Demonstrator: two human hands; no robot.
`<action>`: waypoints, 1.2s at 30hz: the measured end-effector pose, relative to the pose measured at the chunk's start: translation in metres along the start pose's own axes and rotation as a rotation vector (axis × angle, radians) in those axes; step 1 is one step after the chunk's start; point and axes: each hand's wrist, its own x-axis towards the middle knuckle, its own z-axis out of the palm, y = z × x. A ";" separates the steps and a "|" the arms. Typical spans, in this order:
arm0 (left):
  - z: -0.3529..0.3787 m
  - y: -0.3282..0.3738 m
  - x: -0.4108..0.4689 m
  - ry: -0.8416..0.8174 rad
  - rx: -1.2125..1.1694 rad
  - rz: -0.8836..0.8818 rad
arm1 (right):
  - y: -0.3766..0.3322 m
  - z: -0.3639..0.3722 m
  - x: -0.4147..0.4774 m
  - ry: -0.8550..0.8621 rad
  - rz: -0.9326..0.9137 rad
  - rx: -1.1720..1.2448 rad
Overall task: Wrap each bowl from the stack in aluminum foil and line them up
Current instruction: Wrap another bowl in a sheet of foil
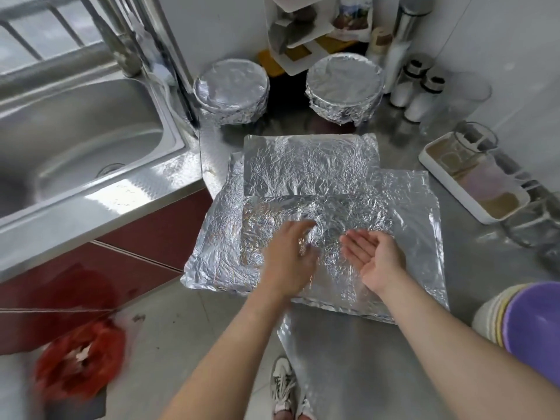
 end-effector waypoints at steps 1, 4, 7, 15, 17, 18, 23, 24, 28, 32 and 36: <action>0.008 0.014 0.003 -0.096 -0.278 -0.115 | 0.000 0.001 0.001 -0.009 0.009 0.004; 0.024 0.019 0.014 -0.175 -0.999 -0.553 | 0.002 -0.003 0.005 -0.040 0.038 0.012; 0.031 0.003 0.016 -0.102 -1.272 -0.735 | -0.003 -0.007 0.003 -0.076 0.066 0.038; 0.035 0.000 0.023 -0.052 -1.392 -0.800 | 0.031 0.012 -0.019 -0.196 0.180 0.123; 0.036 -0.002 0.024 -0.064 -1.376 -0.794 | 0.018 -0.005 -0.015 -0.115 0.119 0.164; 0.036 -0.003 0.025 -0.065 -1.369 -0.795 | 0.008 -0.018 -0.011 -0.067 0.075 0.178; 0.035 -0.004 0.026 -0.077 -1.346 -0.831 | -0.024 -0.053 -0.002 0.082 -0.002 0.244; 0.033 -0.004 0.026 -0.082 -1.342 -0.853 | -0.024 -0.052 -0.001 0.092 -0.009 0.237; 0.001 -0.028 0.018 0.081 -1.434 -0.879 | -0.023 -0.048 -0.003 0.132 -0.014 0.208; -0.039 -0.056 0.008 0.362 -1.491 -0.872 | -0.025 -0.047 -0.003 0.142 -0.021 0.168; -0.035 -0.042 0.012 0.378 -1.379 -0.813 | -0.025 -0.042 -0.005 0.156 -0.003 0.152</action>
